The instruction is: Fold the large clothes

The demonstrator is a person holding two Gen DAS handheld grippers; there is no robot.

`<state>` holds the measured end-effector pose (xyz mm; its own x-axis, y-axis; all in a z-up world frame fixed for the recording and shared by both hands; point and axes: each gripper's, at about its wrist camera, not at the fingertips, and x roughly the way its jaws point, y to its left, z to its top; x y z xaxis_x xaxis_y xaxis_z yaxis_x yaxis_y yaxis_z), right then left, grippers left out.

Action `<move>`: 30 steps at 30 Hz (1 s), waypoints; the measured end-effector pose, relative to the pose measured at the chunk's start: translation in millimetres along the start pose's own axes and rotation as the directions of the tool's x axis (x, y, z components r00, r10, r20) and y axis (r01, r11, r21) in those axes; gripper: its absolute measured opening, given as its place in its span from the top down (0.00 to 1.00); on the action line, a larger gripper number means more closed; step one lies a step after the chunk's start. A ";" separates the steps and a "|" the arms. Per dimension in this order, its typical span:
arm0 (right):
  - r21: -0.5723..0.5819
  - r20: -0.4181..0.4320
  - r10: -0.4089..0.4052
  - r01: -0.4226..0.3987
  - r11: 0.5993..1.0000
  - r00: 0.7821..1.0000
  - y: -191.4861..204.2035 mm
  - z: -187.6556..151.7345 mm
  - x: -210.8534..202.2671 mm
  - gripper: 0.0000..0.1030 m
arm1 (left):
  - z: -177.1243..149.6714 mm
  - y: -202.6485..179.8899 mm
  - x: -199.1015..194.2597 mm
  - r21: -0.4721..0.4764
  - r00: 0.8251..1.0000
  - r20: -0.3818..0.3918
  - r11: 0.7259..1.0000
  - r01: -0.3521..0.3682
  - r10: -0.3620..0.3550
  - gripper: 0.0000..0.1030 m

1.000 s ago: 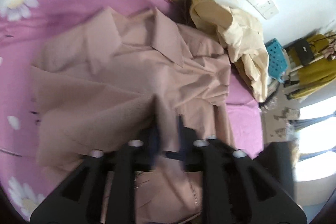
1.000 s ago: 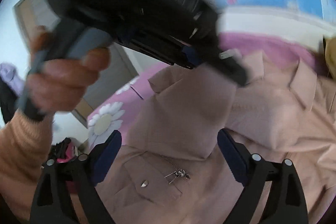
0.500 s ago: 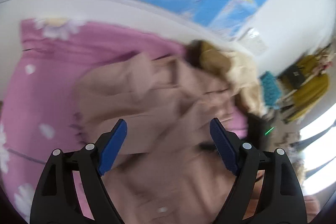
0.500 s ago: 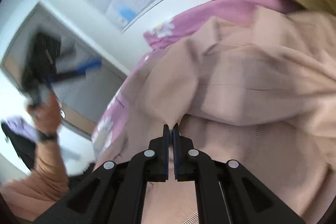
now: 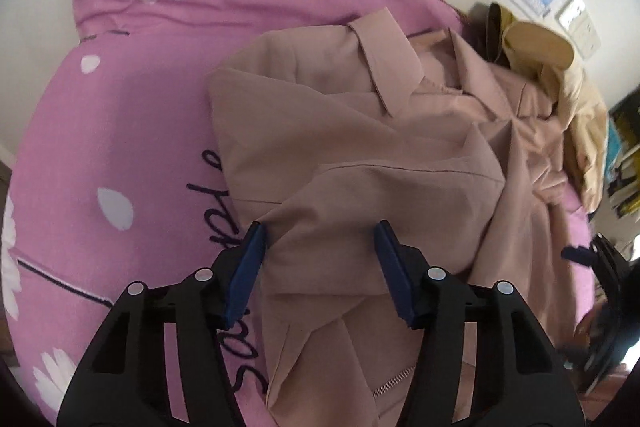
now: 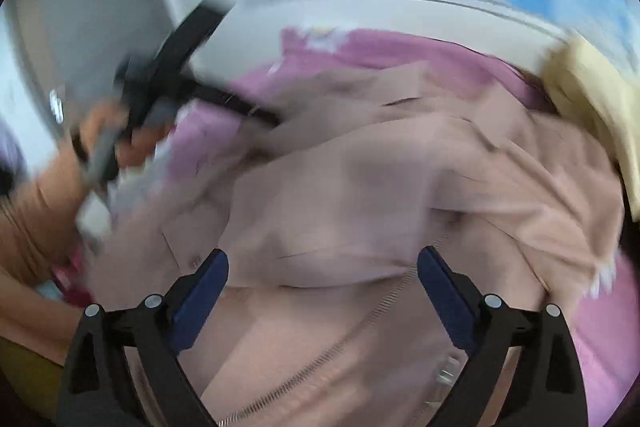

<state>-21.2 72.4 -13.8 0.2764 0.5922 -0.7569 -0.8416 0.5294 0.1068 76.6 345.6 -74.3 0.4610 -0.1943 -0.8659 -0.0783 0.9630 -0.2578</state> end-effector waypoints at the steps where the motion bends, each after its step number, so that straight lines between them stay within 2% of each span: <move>1: -0.053 -0.027 -0.021 0.019 0.998 0.999 13.1 0.1 12.7 0.10 | 0.3 -2.7 0.2 0.011 1.000 0.003 1.000 -0.012 0.012 0.46; 3: -0.153 -0.058 -0.103 0.093 0.984 0.993 33.5 -0.4 36.3 0.11 | -0.2 -7.7 0.4 0.032 0.999 0.009 0.999 -0.032 0.032 0.46; 4: -0.186 -0.057 -0.133 0.120 0.975 0.989 36.8 -1.4 41.9 0.20 | -1.2 -9.1 -0.5 0.038 0.999 0.012 0.999 -0.038 0.037 0.46; 5: -0.205 -0.075 -0.167 0.149 0.967 0.983 36.0 -1.1 50.0 0.44 | -1.8 -9.6 -1.4 0.042 0.999 0.015 0.998 -0.042 0.041 0.46; 6: -0.169 -0.104 -0.154 0.135 0.976 0.983 26.8 1.4 53.4 0.59 | -2.3 -9.5 -2.2 0.043 0.999 0.016 0.998 -0.041 0.041 0.46; 7: -0.111 -0.105 -0.112 0.100 0.989 0.988 16.0 4.6 50.3 0.86 | -3.0 -9.1 -3.0 0.042 0.999 0.017 0.998 -0.040 0.039 0.46; 8: -0.012 -0.078 -0.038 0.038 0.999 0.996 -3.5 10.1 38.6 0.94 | -3.5 -8.7 -5.3 0.044 0.999 0.020 0.998 -0.039 0.038 0.46; 9: 0.076 -0.033 -0.012 0.015 0.997 0.999 -25.6 14.7 22.4 0.94 | -4.0 -9.1 -6.7 0.047 0.999 0.024 0.998 -0.040 0.039 0.45; 10: 0.127 0.009 -0.030 0.029 0.992 1.000 -42.7 17.1 6.9 0.95 | -4.6 -9.0 -8.8 0.049 0.999 0.029 0.998 -0.044 0.042 0.45; 13: 0.291 0.146 -0.075 0.030 0.956 0.986 -107.6 15.3 -49.2 0.95 | -6.2 -13.3 -17.0 0.077 0.998 0.056 0.996 -0.034 0.029 0.45; 14: 0.340 0.166 -0.082 0.021 0.940 0.983 -127.5 9.8 -61.9 0.95 | -6.2 -16.2 -18.5 0.087 0.998 0.065 0.996 -0.033 0.028 0.45; 16: 0.414 0.179 -0.091 0.009 0.910 0.980 -160.3 -3.1 -75.0 0.94 | -5.4 -23.1 -19.6 0.105 0.997 0.078 0.994 -0.028 0.020 0.44; 18: 0.467 0.134 -0.091 0.018 0.884 0.987 -182.3 -21.6 -71.7 0.91 | -5.6 -30.7 -14.0 0.128 0.997 0.072 0.991 -0.028 0.019 0.44; 19: 0.491 0.098 -0.082 0.023 0.871 0.992 -193.0 -32.2 -64.4 0.85 | -7.0 -35.4 -9.2 0.149 0.998 0.065 0.988 -0.035 0.026 0.42; 21: 0.514 0.054 -0.058 0.022 0.858 0.997 -202.9 -49.2 -53.6 0.66 | -11.4 -43.9 2.0 0.191 0.997 0.044 0.979 -0.066 0.058 0.38; 22: 0.532 0.022 -0.050 0.030 0.846 0.999 -203.3 -58.8 -47.5 0.51 | -14.1 -46.3 6.6 0.210 0.996 0.036 0.974 -0.083 0.078 0.36; 24: 0.562 0.027 -0.059 0.033 0.826 0.998 -211.4 -73.6 -51.6 0.44 | -17.8 -46.7 11.8 0.229 0.994 0.018 0.968 -0.106 0.105 0.35; 27: 0.586 0.118 -0.072 -0.011 0.810 0.990 -210.5 -76.0 -71.1 0.31 | -18.4 -35.7 7.4 0.192 0.994 0.011 0.975 -0.108 0.107 0.35; 28: 0.582 0.136 -0.083 -0.011 0.813 0.987 -208.4 -74.5 -75.1 0.22 | -17.8 -33.4 4.0 0.182 0.994 0.019 0.977 -0.108 0.106 0.32; 29: 0.575 0.141 -0.101 0.002 0.818 0.985 -208.4 -71.3 -75.3 0.21 | -15.7 -29.6 0.6 0.167 0.992 0.031 0.978 -0.128 0.124 0.25; 30: 0.565 0.136 -0.113 0.017 0.825 0.984 -208.0 -69.0 -75.6 0.21 | -14.9 -27.0 -0.4 0.160 0.989 0.039 0.976 -0.148 0.144 0.23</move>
<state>101.0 -124.4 -23.4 0.4303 0.6055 -0.6695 -0.4274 0.7899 0.4397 65.4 316.9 -73.4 0.4790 -0.0464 -0.8766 -0.0037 0.9985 -0.0548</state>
